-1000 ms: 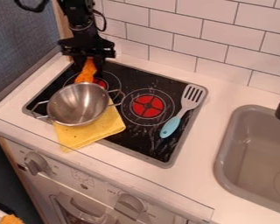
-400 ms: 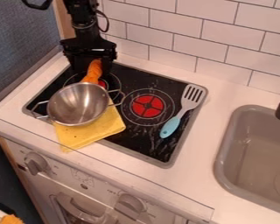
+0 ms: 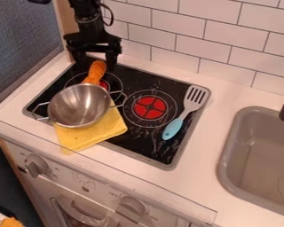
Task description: Move the orange object in right side and moved top of the leftside of the burner.
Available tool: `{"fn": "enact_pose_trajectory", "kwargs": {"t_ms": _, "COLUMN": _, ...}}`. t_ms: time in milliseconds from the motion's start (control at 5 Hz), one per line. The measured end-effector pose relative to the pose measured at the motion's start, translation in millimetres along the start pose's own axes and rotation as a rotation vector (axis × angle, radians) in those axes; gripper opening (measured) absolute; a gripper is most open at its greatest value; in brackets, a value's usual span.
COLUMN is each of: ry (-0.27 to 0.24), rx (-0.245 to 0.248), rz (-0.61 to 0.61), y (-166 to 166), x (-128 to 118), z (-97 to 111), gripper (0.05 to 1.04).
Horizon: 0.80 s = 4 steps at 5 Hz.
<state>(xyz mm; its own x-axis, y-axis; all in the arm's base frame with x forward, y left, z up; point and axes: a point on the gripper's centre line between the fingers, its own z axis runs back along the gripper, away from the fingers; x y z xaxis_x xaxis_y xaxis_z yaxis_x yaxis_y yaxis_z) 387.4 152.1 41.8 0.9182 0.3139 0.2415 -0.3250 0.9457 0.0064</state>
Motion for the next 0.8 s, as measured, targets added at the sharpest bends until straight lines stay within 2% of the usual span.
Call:
{"fn": "enact_pose_trajectory", "kwargs": {"t_ms": 400, "ry": -0.091, "rx": 0.006, "rz": -0.024, "y": -18, "x": 6, "z": 44, "gripper": 1.000}}
{"fn": "enact_pose_trajectory", "kwargs": {"t_ms": 600, "ry": -0.123, "rx": -0.007, "rz": -0.021, "y": -27, "x": 3, "z": 59, "gripper": 1.000}}
{"fn": "enact_pose_trajectory", "kwargs": {"t_ms": 800, "ry": -0.126, "rx": -0.008, "rz": -0.031, "y": -29, "x": 4, "z": 60, "gripper": 1.000}}
